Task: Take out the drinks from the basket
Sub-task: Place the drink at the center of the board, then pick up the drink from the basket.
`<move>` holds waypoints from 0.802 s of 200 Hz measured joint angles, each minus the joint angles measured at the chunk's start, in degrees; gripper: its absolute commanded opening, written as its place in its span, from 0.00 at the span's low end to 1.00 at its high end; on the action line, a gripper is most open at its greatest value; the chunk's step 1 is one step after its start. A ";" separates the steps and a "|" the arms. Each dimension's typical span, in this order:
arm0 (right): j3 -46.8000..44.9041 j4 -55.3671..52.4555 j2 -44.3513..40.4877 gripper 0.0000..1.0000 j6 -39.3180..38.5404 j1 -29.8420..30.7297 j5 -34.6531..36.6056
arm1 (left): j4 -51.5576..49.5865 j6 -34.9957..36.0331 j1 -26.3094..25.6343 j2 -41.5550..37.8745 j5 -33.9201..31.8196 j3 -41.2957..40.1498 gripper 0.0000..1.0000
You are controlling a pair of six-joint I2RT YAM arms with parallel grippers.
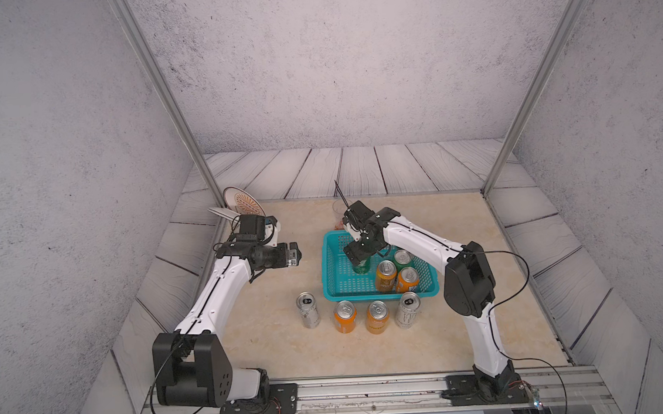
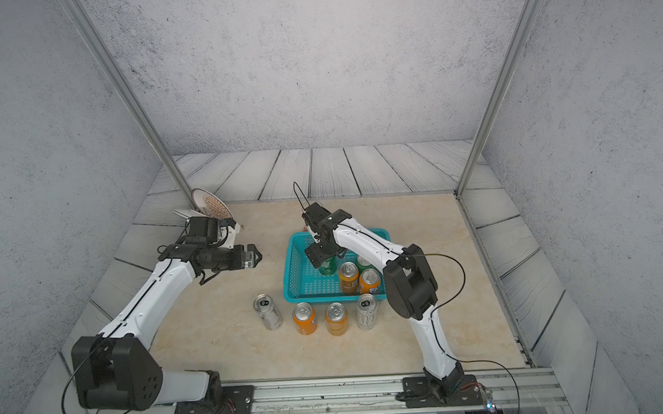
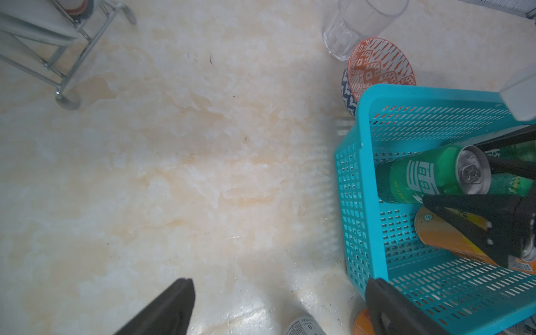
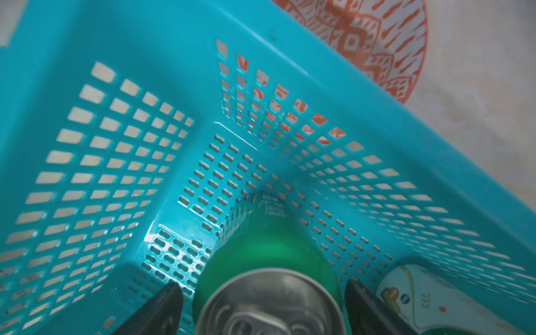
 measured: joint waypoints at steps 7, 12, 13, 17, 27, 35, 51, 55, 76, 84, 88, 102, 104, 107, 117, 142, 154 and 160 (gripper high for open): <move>0.24 -0.20 0.22 0.88 -0.04 0.02 0.02 | 0.00 0.00 0.00 0.00 0.00 0.00 0.99; 0.35 -0.28 0.35 0.88 -0.09 0.02 0.02 | 0.00 0.00 0.00 0.00 0.00 0.00 0.99; 0.39 -0.28 0.37 0.87 -0.11 0.02 0.02 | 0.00 0.00 0.00 0.00 0.00 0.00 0.99; 0.55 -0.39 0.44 0.86 -0.17 0.02 0.02 | 0.00 0.00 0.00 0.00 0.00 0.00 0.99; 0.96 -0.44 0.59 0.85 -0.26 0.02 0.02 | 0.00 0.00 0.00 0.00 0.00 0.00 0.99; 1.20 -0.48 0.70 0.83 -0.28 0.02 0.02 | -0.02 0.00 0.00 0.00 0.00 0.00 0.99; 1.53 -0.57 0.92 0.81 -0.42 0.02 0.04 | 0.00 0.00 0.00 0.00 0.00 0.00 0.99; 1.64 -0.66 0.98 0.81 -0.42 0.02 0.07 | 0.00 0.00 0.00 0.00 0.00 0.00 0.99; 2.10 -0.92 1.66 0.78 -0.46 0.02 0.11 | 0.00 0.00 0.00 0.00 0.02 0.00 0.99; 2.19 -1.07 1.97 0.78 -0.46 0.02 0.11 | 0.00 0.00 0.00 0.00 0.02 0.00 0.99; 2.23 -1.18 2.12 0.77 -0.46 0.02 0.11 | 0.00 0.00 0.00 0.00 0.00 0.00 0.99; 2.25 -1.31 2.67 0.76 -0.46 -0.09 0.11 | 0.00 0.00 0.00 0.00 0.00 0.00 0.99; 2.27 -1.38 2.75 0.76 -0.46 -0.09 0.11 | 0.00 0.02 0.00 0.00 0.00 0.00 0.99; 2.29 -1.44 2.86 0.75 -0.46 -0.09 0.11 | 0.00 0.00 0.00 0.00 0.00 0.00 0.99; 2.47 -1.64 3.32 0.73 -0.46 -0.11 0.11 | 0.00 0.00 0.00 0.00 0.02 0.00 0.99; 3.10 -2.19 3.65 0.70 -0.48 -0.11 0.04 | 0.00 0.00 0.00 0.00 0.02 0.00 0.99; 3.28 -2.54 3.65 0.69 -0.57 -0.11 0.04 | 0.00 0.00 0.00 0.00 0.02 0.00 0.99; 3.41 -2.78 3.65 0.68 -0.61 -0.11 0.04 | 0.00 0.00 0.00 0.00 0.02 0.00 0.99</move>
